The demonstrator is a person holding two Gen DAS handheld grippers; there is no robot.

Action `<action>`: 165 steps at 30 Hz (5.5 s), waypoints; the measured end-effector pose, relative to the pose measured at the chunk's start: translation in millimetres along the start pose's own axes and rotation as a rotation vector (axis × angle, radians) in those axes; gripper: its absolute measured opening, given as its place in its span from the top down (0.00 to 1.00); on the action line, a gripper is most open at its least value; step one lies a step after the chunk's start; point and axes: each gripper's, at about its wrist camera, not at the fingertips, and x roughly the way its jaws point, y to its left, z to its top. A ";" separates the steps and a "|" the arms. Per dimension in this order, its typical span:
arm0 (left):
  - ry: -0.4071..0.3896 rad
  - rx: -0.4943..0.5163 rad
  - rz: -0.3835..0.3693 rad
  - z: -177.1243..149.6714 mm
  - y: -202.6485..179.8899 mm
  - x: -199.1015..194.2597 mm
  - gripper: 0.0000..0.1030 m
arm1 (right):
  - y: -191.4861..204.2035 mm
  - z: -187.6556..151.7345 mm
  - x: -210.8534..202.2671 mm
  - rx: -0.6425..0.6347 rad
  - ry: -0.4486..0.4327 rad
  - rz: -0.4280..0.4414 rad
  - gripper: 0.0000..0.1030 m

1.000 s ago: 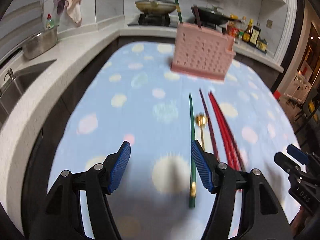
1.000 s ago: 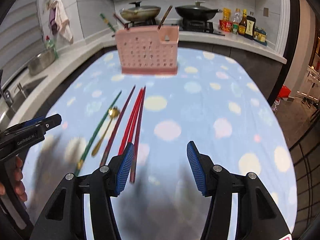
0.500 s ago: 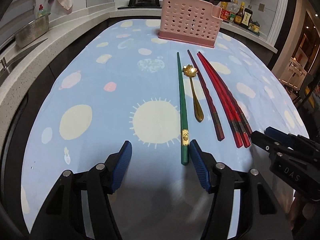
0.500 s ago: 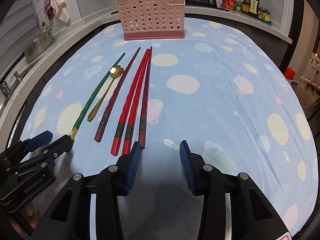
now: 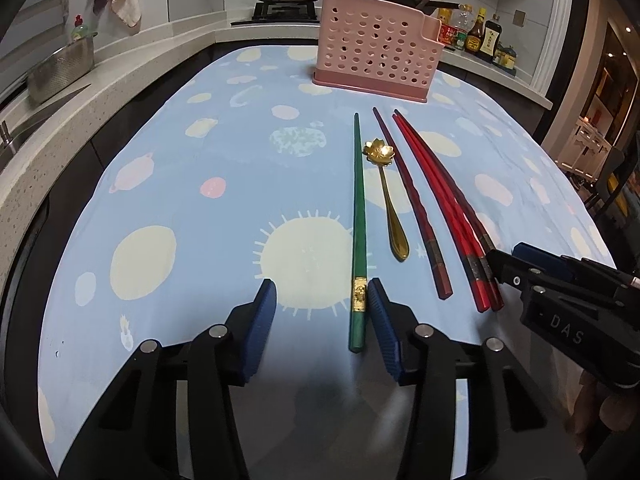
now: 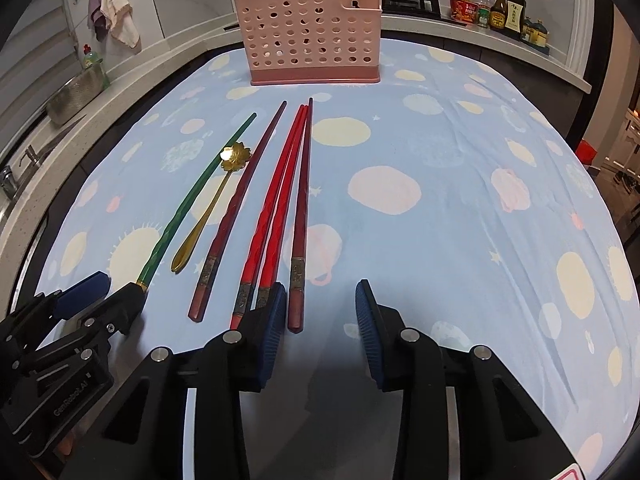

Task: Organize utensils
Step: 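Grasp the green chopstick with the left tool while the right tool grasps a red chopstick, then lift the green chopstick with the left tool while the right tool carries the red chopstick to the holder, then lower both chopsticks into the pink holder and open both tools, then move both open tools back over the remaining utensils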

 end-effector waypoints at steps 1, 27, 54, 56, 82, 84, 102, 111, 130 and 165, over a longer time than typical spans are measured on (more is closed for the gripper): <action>-0.001 0.003 0.001 0.0 0.0 0.4 0.58 | -0.3 0.7 0.4 0.000 -0.002 -0.001 0.69; -0.090 -0.047 -0.126 28.5 14.9 -74.4 0.94 | -19.7 6.2 -88.8 0.061 -0.139 0.090 0.93; 0.036 -0.016 -0.065 -4.3 17.2 -10.7 0.87 | -29.4 12.7 -110.6 0.107 -0.179 0.128 0.93; 0.040 -0.017 -0.071 -3.5 16.5 -10.1 0.92 | -29.2 12.0 -109.5 0.110 -0.175 0.129 0.93; -0.269 -0.083 -0.180 117.2 24.5 -134.8 0.94 | -46.3 62.3 -162.1 0.155 -0.336 0.168 0.93; -0.284 -0.075 -0.175 125.6 23.9 -134.3 0.94 | -48.8 69.3 -164.3 0.158 -0.351 0.166 0.93; -0.464 -0.032 -0.240 250.4 1.7 -152.8 0.94 | -90.1 196.8 -189.8 0.212 -0.538 0.229 0.93; -0.631 -0.044 -0.262 351.0 -21.1 -154.5 0.94 | -97.7 288.2 -174.9 0.198 -0.633 0.166 0.93; -0.515 -0.044 -0.203 382.0 -21.5 -23.2 0.93 | -106.1 339.1 -56.7 0.230 -0.504 0.167 0.93; -0.156 -0.041 -0.004 106.0 7.4 -44.7 0.54 | -19.9 49.1 -79.0 -0.027 -0.199 0.045 0.60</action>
